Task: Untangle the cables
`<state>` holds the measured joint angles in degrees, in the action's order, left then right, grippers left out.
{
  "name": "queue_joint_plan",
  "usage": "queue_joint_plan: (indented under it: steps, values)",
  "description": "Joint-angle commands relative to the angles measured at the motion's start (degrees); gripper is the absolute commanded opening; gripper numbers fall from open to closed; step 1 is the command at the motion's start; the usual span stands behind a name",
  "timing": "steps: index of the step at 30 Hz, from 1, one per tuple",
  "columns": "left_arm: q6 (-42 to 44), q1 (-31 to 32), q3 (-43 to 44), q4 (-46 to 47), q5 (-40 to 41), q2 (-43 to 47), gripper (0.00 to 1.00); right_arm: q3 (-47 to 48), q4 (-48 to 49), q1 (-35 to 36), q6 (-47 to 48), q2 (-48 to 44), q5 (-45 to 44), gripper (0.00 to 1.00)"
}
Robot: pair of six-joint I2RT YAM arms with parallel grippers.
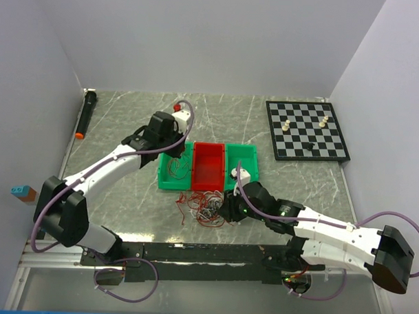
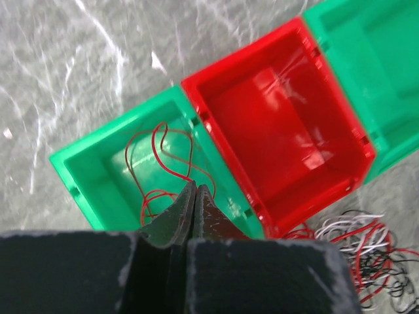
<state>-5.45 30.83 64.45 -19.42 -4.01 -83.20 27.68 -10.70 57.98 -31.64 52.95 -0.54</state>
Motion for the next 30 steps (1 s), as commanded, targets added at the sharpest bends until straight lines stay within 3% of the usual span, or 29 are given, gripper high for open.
queue_joint_plan:
  steps: [1, 10, 15, 19, 21, 24, 27, 30]
  values:
    - [-0.44, 0.02, -4.76, 5.0, 2.51, 3.21, 0.01, 3.87, 0.94, -0.14, 0.09, -1.0, -0.08, 0.41]
    - [0.09, 0.02, -8.45, 12.38, 10.25, -0.56, 0.01, 3.96, 2.26, -0.67, -0.53, -0.21, -0.26, 0.42]
    - [1.06, 0.11, -10.04, 14.23, 8.5, -2.23, 0.15, 3.08, 2.26, -0.76, -1.15, -1.62, -1.31, 0.43]
    - [1.67, 0.11, -11.71, 14.58, 6.39, -2.58, 0.16, 2.9, 2.35, -1.2, -0.88, -1.71, -1.66, 0.43]
    - [1.85, 0.02, -12.67, 15.46, 6.21, -2.06, 0.28, 2.99, 2.52, -1.29, -0.62, -1.45, -1.75, 0.43]
    - [2.46, 0.11, -10.67, 13.02, 5.25, -0.74, 0.58, 3.26, 2.44, -1.55, -0.27, -1.36, -1.84, 0.43]
    - [3.78, 0.02, -6.01, 8.45, 3.58, 1.71, 0.8, 3.08, 2.35, -1.9, -0.18, -0.92, -1.49, 0.43]
    - [7.99, 0.02, -2.58, 4.4, 1.3, 5.05, 0.98, 2.73, 2.09, -2.16, -0.18, -0.65, -1.05, 0.43]
